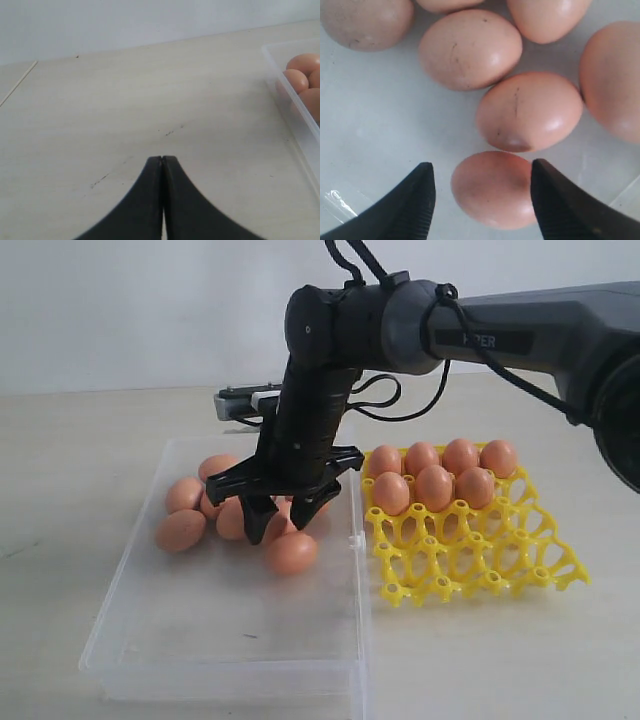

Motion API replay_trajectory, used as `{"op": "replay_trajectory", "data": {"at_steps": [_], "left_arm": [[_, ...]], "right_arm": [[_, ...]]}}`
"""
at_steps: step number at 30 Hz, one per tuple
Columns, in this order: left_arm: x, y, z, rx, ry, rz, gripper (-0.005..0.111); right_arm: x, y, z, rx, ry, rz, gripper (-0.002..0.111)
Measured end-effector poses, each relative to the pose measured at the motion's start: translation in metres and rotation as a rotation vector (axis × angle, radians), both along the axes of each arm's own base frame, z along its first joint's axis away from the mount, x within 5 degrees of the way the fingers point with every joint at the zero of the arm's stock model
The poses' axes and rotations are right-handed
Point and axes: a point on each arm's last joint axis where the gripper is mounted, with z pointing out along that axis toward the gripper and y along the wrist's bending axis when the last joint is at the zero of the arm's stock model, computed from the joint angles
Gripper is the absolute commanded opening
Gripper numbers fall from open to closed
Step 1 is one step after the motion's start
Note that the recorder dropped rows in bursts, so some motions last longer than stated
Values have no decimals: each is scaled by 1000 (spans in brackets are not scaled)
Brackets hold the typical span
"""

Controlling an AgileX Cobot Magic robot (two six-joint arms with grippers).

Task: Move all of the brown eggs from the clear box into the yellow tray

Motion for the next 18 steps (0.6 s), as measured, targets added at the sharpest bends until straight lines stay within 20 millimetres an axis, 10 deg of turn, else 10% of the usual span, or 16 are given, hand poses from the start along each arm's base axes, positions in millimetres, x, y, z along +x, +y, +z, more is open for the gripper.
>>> {"op": "replay_trajectory", "data": {"at_steps": [18], "left_arm": [[0, 0, 0, 0, 0, 0, 0]], "right_arm": [[-3, -4, -5, -53, 40, -5, 56]]}}
